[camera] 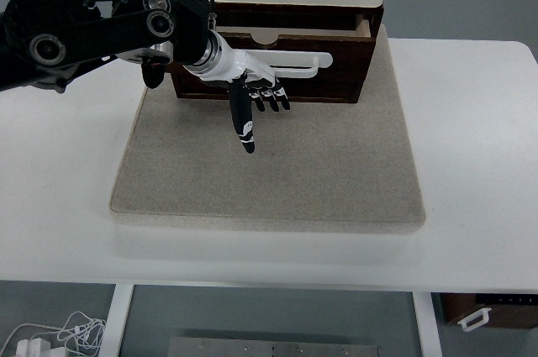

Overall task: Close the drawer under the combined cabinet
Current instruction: 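Keep pushing the drawer with the left hand until flush with cabinet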

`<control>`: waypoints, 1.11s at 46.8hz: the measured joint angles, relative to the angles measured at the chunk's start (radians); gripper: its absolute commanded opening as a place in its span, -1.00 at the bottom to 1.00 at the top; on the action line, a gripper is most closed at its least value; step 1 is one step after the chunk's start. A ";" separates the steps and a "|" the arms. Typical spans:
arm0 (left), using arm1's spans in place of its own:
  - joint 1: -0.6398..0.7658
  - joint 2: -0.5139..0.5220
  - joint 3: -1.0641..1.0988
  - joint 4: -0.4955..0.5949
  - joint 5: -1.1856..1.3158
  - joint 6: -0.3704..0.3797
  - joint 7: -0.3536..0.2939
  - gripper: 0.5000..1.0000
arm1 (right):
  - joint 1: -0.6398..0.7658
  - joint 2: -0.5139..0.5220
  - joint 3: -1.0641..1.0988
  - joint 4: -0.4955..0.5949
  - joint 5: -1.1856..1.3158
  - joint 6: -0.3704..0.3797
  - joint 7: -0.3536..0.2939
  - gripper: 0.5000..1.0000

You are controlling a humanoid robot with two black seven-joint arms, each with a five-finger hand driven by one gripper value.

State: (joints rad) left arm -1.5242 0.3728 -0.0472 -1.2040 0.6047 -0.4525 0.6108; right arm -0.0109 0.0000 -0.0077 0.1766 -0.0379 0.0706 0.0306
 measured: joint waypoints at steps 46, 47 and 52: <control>0.011 -0.032 -0.009 0.193 0.014 0.005 -0.042 0.97 | 0.000 0.000 0.000 0.000 0.000 0.000 0.000 0.81; 0.012 -0.032 -0.009 0.195 0.015 0.005 -0.043 0.97 | 0.000 0.000 0.000 0.000 0.000 0.000 0.000 0.81; 0.020 -0.032 -0.009 0.201 0.015 0.005 -0.052 0.97 | -0.001 0.000 0.000 0.000 0.000 0.000 0.000 0.81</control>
State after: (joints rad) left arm -1.5047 0.3406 -0.0560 -1.0032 0.6199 -0.4477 0.5590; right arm -0.0115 0.0000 -0.0077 0.1764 -0.0383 0.0706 0.0306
